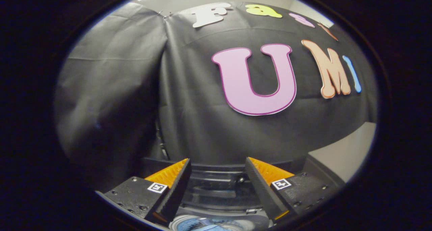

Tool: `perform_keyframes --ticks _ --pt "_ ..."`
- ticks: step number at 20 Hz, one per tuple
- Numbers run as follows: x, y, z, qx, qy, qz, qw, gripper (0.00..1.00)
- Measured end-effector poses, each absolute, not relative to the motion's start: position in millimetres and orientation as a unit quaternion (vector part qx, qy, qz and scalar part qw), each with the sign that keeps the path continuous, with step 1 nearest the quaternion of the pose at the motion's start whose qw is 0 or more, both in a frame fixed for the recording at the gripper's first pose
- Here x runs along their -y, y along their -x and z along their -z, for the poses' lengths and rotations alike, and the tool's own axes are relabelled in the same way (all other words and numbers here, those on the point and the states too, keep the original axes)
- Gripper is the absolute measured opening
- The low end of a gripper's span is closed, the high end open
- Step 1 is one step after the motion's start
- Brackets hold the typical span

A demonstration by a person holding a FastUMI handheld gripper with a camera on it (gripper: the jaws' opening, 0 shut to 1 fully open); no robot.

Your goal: Put the clothes into the washing machine and then close the washing machine lid.

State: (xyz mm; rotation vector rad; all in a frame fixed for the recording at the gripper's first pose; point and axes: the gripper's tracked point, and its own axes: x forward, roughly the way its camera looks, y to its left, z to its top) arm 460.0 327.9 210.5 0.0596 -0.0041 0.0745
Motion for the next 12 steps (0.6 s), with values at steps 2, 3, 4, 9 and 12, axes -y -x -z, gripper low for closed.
perform_keyframes --ticks 2,3,4,9,12 --pt "-312.6 -484.6 -208.4 0.006 -0.031 0.004 1.000 0.96" --pt "-312.3 -494.7 -204.3 0.001 -0.038 0.005 0.999 0.96" --pt "-311.8 -504.1 -199.0 -0.008 -0.047 0.006 0.999 0.96" --pt "-303.8 -512.9 -183.9 -0.023 -0.006 0.018 1.000 0.96" --pt "-301.9 -506.0 -184.9 0.000 -0.014 0.016 1.000 0.96"
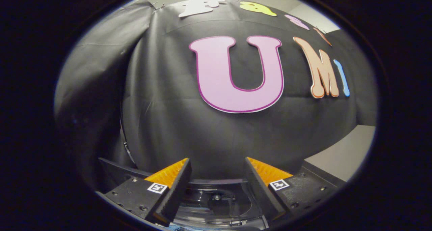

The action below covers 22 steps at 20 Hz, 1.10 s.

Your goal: Put the clothes into the washing machine and then close the washing machine lid.

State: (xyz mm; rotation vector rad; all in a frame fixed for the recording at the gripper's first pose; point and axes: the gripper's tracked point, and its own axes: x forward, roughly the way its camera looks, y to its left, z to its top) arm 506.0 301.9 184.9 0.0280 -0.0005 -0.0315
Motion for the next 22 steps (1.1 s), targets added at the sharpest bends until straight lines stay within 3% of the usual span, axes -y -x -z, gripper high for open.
perform_keyframes --ticks 7,22 --pt "-301.8 -492.7 -187.9 0.008 -0.016 0.008 1.000 0.96" --pt "-307.8 -390.0 -158.3 0.016 -0.016 -0.016 1.000 0.95"
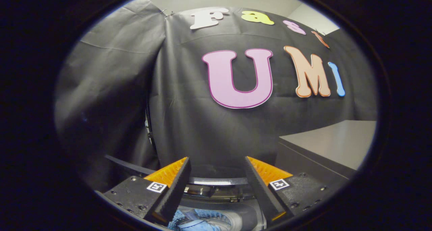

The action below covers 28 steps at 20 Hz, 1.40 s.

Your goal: Put the clothes into the washing machine and then close the washing machine lid.

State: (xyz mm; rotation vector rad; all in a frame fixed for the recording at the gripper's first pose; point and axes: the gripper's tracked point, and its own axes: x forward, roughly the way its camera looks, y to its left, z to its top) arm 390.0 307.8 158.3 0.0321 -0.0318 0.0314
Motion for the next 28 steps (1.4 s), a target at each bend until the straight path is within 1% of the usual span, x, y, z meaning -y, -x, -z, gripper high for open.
perform_keyframes --ticks 2,5,12,19,24,28 --pt "-306.1 -377.4 -149.9 0.000 -0.023 -0.021 1.000 0.95" --pt "-296.4 -361.9 -160.3 0.019 -0.038 -0.020 0.999 0.95" --pt "-282.0 -325.8 -169.2 0.024 -0.031 -0.026 0.999 0.96" --pt "-274.6 -270.4 -180.1 0.039 -0.029 -0.066 0.997 0.96" --pt "-248.9 -227.8 -195.4 0.060 -0.005 -0.076 0.995 0.96" --pt "-209.4 -191.0 -205.4 0.077 0.048 -0.061 0.994 0.96"
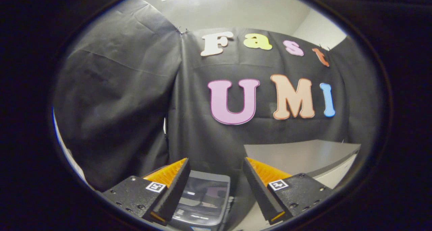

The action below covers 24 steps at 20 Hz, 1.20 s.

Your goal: Put the clothes into the washing machine and then close the washing machine lid.

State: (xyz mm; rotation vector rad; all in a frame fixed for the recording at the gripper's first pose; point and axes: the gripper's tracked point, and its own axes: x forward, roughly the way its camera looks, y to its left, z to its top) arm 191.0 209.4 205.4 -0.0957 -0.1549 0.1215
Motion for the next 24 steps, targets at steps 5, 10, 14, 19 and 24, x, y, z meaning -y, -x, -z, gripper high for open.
perform_keyframes --ticks 5,10,14,19,24 --pt "-160.2 -149.8 -217.6 0.089 0.047 -0.071 0.992 0.96" --pt "-97.4 -115.4 -216.3 0.122 0.071 -0.074 0.987 0.96" --pt "-42.6 -99.4 -182.2 0.100 0.121 -0.047 0.987 0.96" --pt "-13.5 -69.8 -127.9 0.064 0.065 -0.038 0.995 0.96" --pt "23.9 -45.5 -65.1 0.013 0.023 -0.004 1.000 0.97"
